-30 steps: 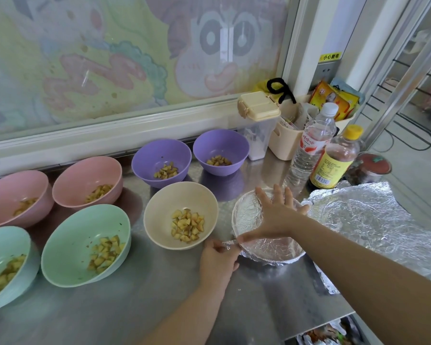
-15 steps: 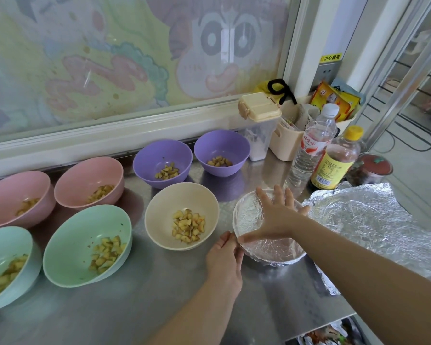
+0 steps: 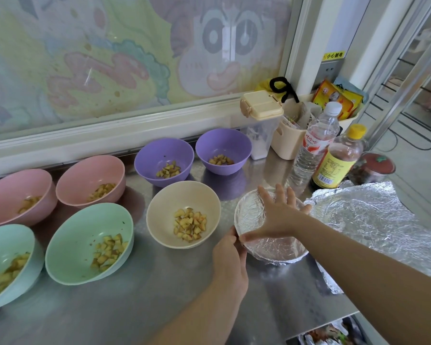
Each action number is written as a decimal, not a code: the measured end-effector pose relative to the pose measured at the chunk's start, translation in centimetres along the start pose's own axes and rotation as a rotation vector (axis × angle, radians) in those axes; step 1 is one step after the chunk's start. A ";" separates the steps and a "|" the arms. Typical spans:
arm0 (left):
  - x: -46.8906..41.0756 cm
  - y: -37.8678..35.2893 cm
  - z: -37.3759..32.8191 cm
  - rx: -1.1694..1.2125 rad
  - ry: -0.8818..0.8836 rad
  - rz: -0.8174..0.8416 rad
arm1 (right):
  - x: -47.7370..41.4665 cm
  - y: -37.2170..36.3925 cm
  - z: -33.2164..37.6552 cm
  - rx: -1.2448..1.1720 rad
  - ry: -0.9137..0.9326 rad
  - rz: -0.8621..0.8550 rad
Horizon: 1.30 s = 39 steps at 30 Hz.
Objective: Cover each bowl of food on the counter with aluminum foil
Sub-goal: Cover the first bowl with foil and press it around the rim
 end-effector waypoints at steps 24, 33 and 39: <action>-2.2 -1.0 -3.4 -0.094 0.056 0.340 | 0.7 -0.5 0.4 -0.156 -0.124 -0.029; 0.4 2.3 -0.8 -0.366 -0.059 0.232 | 0.8 -0.4 0.8 -0.078 0.014 -0.071; 0.2 1.7 0.5 -0.236 0.010 0.283 | 0.5 -0.6 1.5 0.018 0.026 -0.042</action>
Point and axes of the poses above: each hand's wrist, its own x-axis away from the middle knuckle, its own y-axis out of the back of the hand, z = x × y, the point moved 5 cm from there along -x, towards the middle knuckle, and after that the axes turned 7 degrees about z, right-handed, at the moved point
